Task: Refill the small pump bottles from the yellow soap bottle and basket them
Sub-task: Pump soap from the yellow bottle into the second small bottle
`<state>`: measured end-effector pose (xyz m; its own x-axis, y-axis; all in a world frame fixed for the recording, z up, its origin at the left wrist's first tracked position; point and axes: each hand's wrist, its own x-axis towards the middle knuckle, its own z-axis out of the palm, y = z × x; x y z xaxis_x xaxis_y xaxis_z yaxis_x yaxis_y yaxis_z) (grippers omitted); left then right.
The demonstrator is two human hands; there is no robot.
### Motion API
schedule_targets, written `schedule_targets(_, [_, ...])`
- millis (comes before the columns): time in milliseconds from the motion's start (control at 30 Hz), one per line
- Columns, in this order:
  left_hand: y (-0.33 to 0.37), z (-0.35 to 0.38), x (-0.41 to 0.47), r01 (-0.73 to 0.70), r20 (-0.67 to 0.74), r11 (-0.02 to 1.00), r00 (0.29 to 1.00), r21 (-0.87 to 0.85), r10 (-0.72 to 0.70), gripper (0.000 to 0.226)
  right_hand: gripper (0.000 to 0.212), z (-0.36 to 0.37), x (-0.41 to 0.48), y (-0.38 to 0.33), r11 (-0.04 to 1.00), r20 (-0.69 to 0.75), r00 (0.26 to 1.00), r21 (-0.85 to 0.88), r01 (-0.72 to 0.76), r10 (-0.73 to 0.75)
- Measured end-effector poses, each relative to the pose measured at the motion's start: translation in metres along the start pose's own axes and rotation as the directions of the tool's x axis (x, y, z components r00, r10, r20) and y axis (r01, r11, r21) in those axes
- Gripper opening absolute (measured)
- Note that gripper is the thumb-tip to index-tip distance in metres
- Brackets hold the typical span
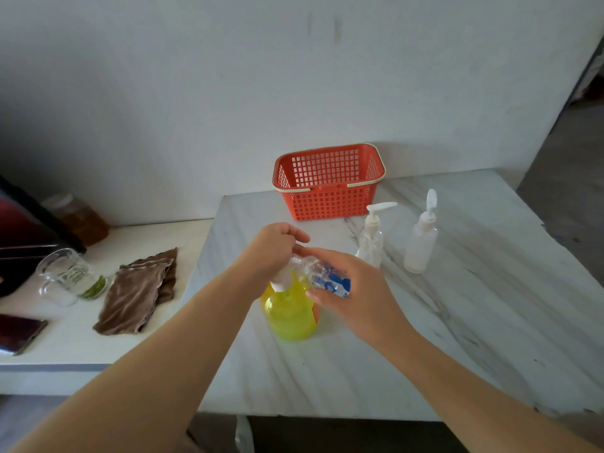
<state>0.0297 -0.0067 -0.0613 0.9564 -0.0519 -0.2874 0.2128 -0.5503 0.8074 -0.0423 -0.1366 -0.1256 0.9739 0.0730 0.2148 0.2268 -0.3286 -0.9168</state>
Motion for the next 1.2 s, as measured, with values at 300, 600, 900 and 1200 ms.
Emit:
schedule_targets(300, [-0.006,0.007,0.000,0.002,-0.027,1.000,1.000,-0.027,-0.003,0.035,0.055,-0.001,-0.004,0.001,0.999,0.002,1.000,-0.024,-0.022,0.022])
schedule_targets(600, [0.000,0.001,-0.003,-0.023,-0.040,0.992,0.999,-0.126,0.018,0.029,0.056,-0.002,-0.002,-0.004,0.999,-0.007,1.000,-0.036,-0.005,0.005])
schedule_targets(900, [-0.010,0.007,-0.001,-0.017,-0.061,0.999,0.998,-0.035,0.015,0.035,0.056,0.001,-0.004,0.000,0.999,0.010,0.999,-0.020,-0.038,0.038])
schedule_targets(1200, [0.005,-0.003,-0.008,-0.003,-0.039,1.000,0.999,-0.023,0.003,0.028,0.055,-0.003,-0.002,-0.007,1.000,0.002,1.000,-0.014,-0.010,0.010])
